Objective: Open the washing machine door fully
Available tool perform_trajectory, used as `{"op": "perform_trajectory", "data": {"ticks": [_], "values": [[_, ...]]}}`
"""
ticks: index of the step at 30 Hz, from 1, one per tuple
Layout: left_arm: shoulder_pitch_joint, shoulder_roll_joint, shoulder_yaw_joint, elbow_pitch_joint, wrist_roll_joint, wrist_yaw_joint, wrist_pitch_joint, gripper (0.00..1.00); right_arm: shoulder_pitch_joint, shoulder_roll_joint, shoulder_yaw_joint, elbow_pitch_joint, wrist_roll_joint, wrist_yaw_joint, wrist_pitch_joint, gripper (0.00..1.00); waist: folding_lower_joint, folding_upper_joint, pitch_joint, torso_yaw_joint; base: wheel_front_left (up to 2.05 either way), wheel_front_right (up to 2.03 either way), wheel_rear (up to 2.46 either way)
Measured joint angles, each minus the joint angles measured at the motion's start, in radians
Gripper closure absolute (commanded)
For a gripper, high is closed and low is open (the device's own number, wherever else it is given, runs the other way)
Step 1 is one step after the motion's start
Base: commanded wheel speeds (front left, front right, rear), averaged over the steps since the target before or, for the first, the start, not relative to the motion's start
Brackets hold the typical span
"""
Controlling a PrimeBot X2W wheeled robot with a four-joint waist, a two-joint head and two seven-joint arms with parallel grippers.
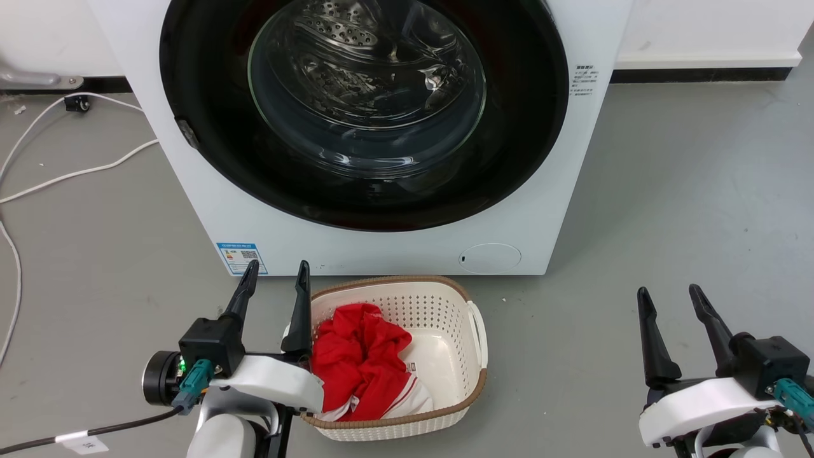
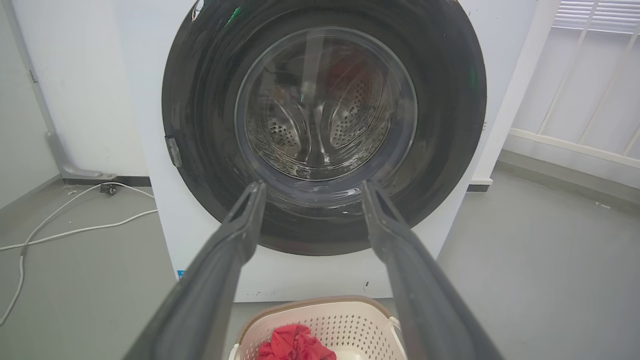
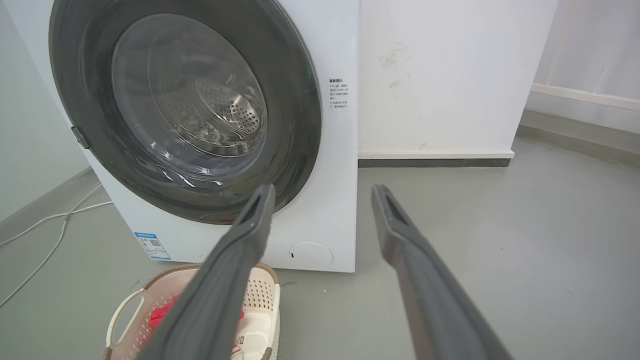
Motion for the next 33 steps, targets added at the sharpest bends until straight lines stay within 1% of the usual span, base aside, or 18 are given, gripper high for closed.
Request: {"op": "perform_trajectory", "data": {"ticks": [10, 12, 30, 31, 32, 33], "values": [[-0.010, 0.000, -0.008, 0.004, 0.068, 0.004, -0.019, 0.00, 0.000, 0.000, 0.000, -0.007, -0.066, 0.000, -0.009, 0.00, 0.0000, 0.0000, 0.004, 0.000, 0.00, 0.00, 0.00], [-0.015, 0.000, -0.009, 0.007, 0.101, 0.008, -0.029, 0.00, 0.000, 0.000, 0.001, -0.009, -0.094, 0.000, -0.012, 0.00, 0.0000, 0.0000, 0.009, -0.001, 0.00, 0.00, 0.00], [-0.014, 0.000, -0.005, 0.021, 0.099, 0.008, -0.029, 0.00, -0.001, 0.000, -0.002, 0.007, -0.067, 0.000, -0.024, 0.00, 0.0000, 0.0000, 0.008, -0.003, 0.00, 0.00, 0.00], [-0.014, 0.000, -0.004, 0.021, 0.099, 0.008, -0.029, 0.00, -0.001, 0.000, -0.003, 0.009, -0.059, 0.000, -0.026, 0.56, 0.0000, 0.0000, 0.007, -0.003, 0.00, 0.00, 0.00], [-0.014, 0.000, -0.002, 0.022, 0.099, 0.008, -0.029, 0.00, -0.001, 0.000, -0.004, 0.012, -0.042, 0.000, -0.027, 1.00, 0.0000, 0.0000, 0.007, -0.003, 0.00, 0.00, 0.00], [-0.014, 0.000, -0.002, 0.023, 0.099, 0.007, -0.029, 0.00, -0.001, 0.000, -0.004, 0.016, -0.035, 0.000, -0.027, 1.00, 0.0000, 0.0000, 0.007, -0.003, 0.00, 0.00, 0.00]]}}
